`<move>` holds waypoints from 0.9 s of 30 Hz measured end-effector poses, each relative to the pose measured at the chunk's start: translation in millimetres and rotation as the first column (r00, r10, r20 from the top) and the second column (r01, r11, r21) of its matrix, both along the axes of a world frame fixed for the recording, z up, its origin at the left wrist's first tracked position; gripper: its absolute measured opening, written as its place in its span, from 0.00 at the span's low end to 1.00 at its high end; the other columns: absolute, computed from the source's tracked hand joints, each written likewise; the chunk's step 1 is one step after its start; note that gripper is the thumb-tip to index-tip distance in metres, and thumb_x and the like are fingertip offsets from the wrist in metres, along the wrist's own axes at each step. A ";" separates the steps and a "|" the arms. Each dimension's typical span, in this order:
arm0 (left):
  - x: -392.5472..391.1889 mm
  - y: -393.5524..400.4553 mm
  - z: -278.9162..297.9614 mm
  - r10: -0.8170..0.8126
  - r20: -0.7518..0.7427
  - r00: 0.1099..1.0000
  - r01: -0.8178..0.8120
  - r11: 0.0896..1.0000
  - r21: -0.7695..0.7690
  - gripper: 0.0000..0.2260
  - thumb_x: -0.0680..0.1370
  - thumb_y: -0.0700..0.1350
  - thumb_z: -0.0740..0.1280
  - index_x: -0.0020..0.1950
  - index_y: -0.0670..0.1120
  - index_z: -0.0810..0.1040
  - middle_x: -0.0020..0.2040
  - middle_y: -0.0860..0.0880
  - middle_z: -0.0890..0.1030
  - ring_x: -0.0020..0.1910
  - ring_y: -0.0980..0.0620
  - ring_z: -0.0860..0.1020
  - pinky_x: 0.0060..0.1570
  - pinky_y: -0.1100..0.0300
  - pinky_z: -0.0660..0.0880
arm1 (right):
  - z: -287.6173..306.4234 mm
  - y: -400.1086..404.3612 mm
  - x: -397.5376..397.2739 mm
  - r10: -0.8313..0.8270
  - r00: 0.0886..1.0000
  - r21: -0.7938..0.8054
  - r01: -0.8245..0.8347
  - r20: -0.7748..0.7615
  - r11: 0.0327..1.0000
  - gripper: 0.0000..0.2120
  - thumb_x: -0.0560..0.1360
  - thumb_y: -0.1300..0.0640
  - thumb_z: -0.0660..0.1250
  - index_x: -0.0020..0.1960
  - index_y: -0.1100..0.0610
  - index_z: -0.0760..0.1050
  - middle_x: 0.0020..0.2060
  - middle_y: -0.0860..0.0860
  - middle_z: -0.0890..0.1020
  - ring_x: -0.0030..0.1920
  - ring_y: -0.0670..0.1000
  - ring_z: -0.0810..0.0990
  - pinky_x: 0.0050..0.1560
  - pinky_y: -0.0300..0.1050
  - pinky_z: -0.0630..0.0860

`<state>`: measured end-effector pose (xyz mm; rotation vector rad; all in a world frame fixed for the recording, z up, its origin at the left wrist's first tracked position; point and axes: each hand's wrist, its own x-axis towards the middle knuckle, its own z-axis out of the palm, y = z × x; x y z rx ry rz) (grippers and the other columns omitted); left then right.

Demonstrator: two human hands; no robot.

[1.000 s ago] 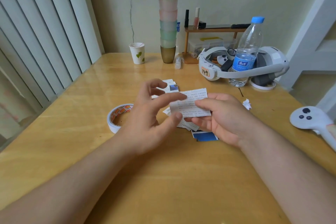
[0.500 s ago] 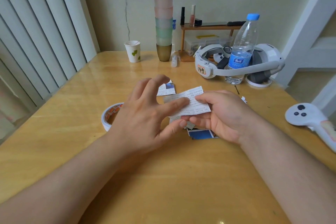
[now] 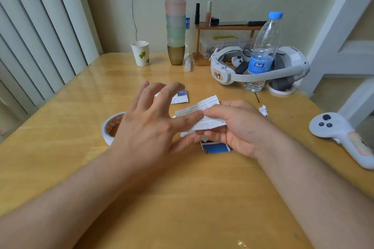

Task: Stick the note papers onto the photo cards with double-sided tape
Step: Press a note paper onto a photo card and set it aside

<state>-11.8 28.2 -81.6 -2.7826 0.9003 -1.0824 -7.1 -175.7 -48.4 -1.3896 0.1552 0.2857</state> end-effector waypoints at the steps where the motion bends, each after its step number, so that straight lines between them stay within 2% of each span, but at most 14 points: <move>1: -0.5 -0.2 0.1 -0.004 0.004 1.000 0.004 1.000 -0.006 0.19 0.83 0.66 0.62 0.66 0.60 0.83 0.71 0.39 0.75 0.66 0.33 0.73 0.70 0.31 0.66 | 0.1 0.0 0.2 0.003 1.000 -0.022 -0.003 0.004 1.000 0.04 0.78 0.65 0.71 0.52 0.65 0.80 0.39 0.60 0.87 0.37 0.58 0.87 0.32 0.43 0.81; 7: -4.3 -0.2 0.5 -0.008 0.021 1.000 0.009 0.999 -0.038 0.17 0.83 0.64 0.62 0.67 0.60 0.83 0.72 0.39 0.74 0.68 0.34 0.71 0.71 0.30 0.64 | -3.1 -1.5 2.6 0.028 1.000 -0.142 -0.026 0.009 0.990 0.03 0.78 0.63 0.72 0.51 0.60 0.83 0.38 0.55 0.87 0.35 0.50 0.85 0.33 0.41 0.79; 12: -4.6 0.6 -0.8 0.005 0.027 1.000 -0.004 0.999 -0.052 0.19 0.82 0.63 0.64 0.70 0.59 0.81 0.75 0.38 0.71 0.70 0.33 0.70 0.73 0.30 0.62 | -4.5 -1.1 4.4 0.015 0.999 -0.114 -0.011 0.035 0.993 0.06 0.80 0.65 0.69 0.55 0.65 0.82 0.42 0.58 0.85 0.33 0.48 0.81 0.31 0.39 0.75; 15: -5.2 -0.5 -3.1 0.038 0.010 0.999 -0.037 0.998 -0.052 0.23 0.81 0.62 0.65 0.76 0.60 0.75 0.77 0.38 0.68 0.72 0.32 0.68 0.74 0.30 0.60 | -1.9 -2.2 5.1 -0.020 0.999 -0.019 0.021 0.029 1.000 0.03 0.80 0.64 0.69 0.52 0.64 0.81 0.40 0.58 0.84 0.32 0.50 0.81 0.31 0.39 0.74; 17: -5.2 -1.1 -4.1 0.050 0.000 0.999 -0.050 0.998 -0.045 0.27 0.80 0.62 0.66 0.80 0.60 0.69 0.79 0.38 0.65 0.73 0.32 0.67 0.74 0.29 0.59 | -0.1 -4.0 6.1 -0.027 1.000 0.068 0.027 0.007 0.997 0.05 0.80 0.63 0.70 0.53 0.63 0.81 0.41 0.59 0.84 0.34 0.50 0.81 0.30 0.39 0.74; 20: -4.9 -2.2 -5.5 0.061 -0.020 0.998 -0.062 0.997 -0.036 0.32 0.79 0.61 0.67 0.82 0.61 0.63 0.80 0.38 0.63 0.74 0.32 0.65 0.75 0.28 0.58 | 1.1 -6.0 6.8 0.010 1.000 0.157 -0.006 -0.025 0.988 0.06 0.80 0.62 0.70 0.55 0.62 0.81 0.44 0.59 0.84 0.38 0.52 0.81 0.31 0.39 0.75; 23: -3.9 -1.2 -7.3 0.049 -0.047 0.998 -0.052 0.997 -0.056 0.33 0.78 0.60 0.67 0.83 0.61 0.62 0.80 0.37 0.62 0.74 0.32 0.64 0.74 0.29 0.59 | 2.6 -9.3 6.9 0.079 0.994 0.232 -0.059 -0.079 0.971 0.06 0.79 0.61 0.69 0.55 0.60 0.81 0.46 0.57 0.83 0.39 0.50 0.82 0.33 0.38 0.77; 27: -2.7 1.6 -8.7 0.002 -0.114 0.993 -0.012 0.996 -0.089 0.35 0.77 0.59 0.66 0.83 0.60 0.61 0.78 0.38 0.63 0.71 0.32 0.63 0.71 0.32 0.66 | 6.6 -12.0 4.4 0.190 0.971 0.333 -0.135 -0.141 0.933 0.21 0.73 0.60 0.70 0.65 0.60 0.80 0.52 0.57 0.82 0.45 0.50 0.80 0.36 0.37 0.76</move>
